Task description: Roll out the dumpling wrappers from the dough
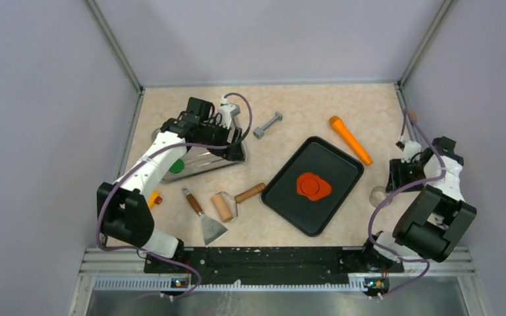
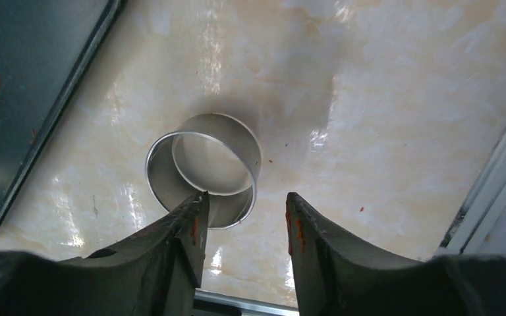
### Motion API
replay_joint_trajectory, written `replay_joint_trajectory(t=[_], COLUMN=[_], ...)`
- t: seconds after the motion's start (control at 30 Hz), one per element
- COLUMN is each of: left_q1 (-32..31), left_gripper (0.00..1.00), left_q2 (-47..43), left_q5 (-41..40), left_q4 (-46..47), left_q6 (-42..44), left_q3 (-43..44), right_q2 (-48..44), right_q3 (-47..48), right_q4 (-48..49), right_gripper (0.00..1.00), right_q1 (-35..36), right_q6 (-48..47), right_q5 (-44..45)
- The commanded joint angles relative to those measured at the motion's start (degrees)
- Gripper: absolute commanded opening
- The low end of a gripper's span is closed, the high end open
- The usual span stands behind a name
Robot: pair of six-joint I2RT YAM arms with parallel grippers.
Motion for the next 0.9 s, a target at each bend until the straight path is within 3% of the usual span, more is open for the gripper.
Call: replay_joint_trajectory(t=[0.0,0.13,0.2,0.33,0.53,0.7,0.87], left_q1=[0.4,1.0,1.8,3.4,5.1,7.5,10.1], left_gripper=[0.78,0.78,0.78,0.78,0.79,0.79,0.8], left_q2=[-2.5,-4.0,-4.5,-4.9,-6.7,-8.8,-10.0], left_q5=[2.0,3.3,3.3,1.4,1.7,2.6,4.3], left_q4=[1.6,1.2,1.1,1.0,0.8,0.5,1.1], left_q6=[0.4,2.1,2.2,0.8,0.5,0.4,-1.1], left_q3=[0.1,-1.0,-1.5,-2.0,-2.8,-4.1,-5.6], right_q2=[0.5,-1.6,-3.1,-4.3,1.3,7.3,15.9], right_q3=[9.0,15.3,16.0,14.6,13.4,13.3,16.2], right_q4=[-3.8,-9.2,-9.0,-2.9,0.5,2.9,5.4], right_gripper=[0.52,0.75,0.83,0.94,0.95,0.95,0.96], right_q1=[-0.3,2.9,10.2,28.8,49.8,59.0,64.2], right_q6=[-3.5,-8.7,-10.3,-9.1,-16.7,-20.5,-17.1], right_q5=[-4.4,-17.8,-19.6,-13.9,-8.8,-6.3,-2.1])
